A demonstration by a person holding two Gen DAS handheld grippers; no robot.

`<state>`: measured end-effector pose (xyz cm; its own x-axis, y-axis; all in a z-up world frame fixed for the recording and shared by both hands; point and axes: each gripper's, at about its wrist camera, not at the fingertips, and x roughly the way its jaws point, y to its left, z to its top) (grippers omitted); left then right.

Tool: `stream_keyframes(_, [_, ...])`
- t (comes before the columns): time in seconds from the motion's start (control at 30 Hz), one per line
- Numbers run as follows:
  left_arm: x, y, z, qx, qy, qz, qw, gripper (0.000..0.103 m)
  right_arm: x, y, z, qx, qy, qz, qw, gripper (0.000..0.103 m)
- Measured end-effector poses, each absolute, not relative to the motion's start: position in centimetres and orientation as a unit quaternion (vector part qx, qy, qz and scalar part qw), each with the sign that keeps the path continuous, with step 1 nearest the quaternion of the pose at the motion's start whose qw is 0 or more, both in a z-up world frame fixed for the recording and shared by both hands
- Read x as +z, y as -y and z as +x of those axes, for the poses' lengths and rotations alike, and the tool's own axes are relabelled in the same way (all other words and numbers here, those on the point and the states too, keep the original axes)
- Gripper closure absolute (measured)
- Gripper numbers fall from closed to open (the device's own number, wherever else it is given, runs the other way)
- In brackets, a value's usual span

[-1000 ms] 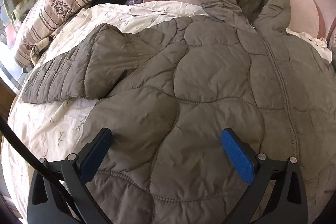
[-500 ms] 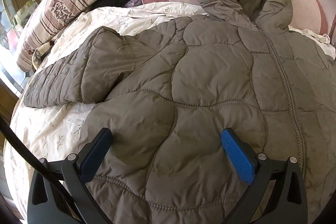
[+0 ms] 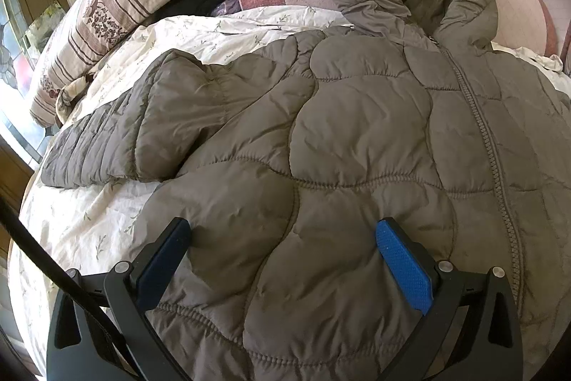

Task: Fold large clothes
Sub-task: 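Reach the right tool to the nearest sleeve cuff and close on it, then lift the sleeve with the right tool, lay it across the body, open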

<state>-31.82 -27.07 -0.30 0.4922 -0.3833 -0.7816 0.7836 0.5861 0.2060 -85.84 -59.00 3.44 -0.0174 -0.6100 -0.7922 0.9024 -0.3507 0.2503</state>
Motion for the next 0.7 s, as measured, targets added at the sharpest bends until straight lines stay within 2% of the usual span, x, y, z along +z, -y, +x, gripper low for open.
stream_keyframes(0.1, [-0.4,27.2,-31.9,-0.356,-0.352,0.284,0.818,0.0,2.5,60.0,-86.4,-0.69,-0.161,0.453,0.541,0.039])
stream_keyframes(0.13, [-0.4,27.2,-31.9,-0.355,-0.351,0.284,0.819,0.0,2.2,60.2,-86.3,-0.685,-0.16,0.458,0.543,0.042])
stream_keyframes(0.17, [-0.4,27.2,-31.9,-0.355,-0.35,0.285,0.819,0.0,1.8,60.5,-86.3,-0.679,-0.159,0.464,0.547,0.058])
stream_keyframes(0.27, [-0.5,27.3,-32.0,-0.354,-0.349,0.285,0.82,0.0,1.5,60.6,-85.8,-0.681,-0.178,0.447,0.552,0.082])
stream_keyframes(0.37, [-0.5,27.3,-32.0,-0.355,-0.349,0.284,0.82,0.0,2.7,59.3,-85.5,-0.685,-0.163,0.431,0.564,0.088])
stream_keyframes(0.7, [1.8,26.3,-31.0,-0.397,-0.363,0.209,0.816,0.0,12.6,51.5,-83.2,-0.683,-0.103,0.368,0.622,0.091])
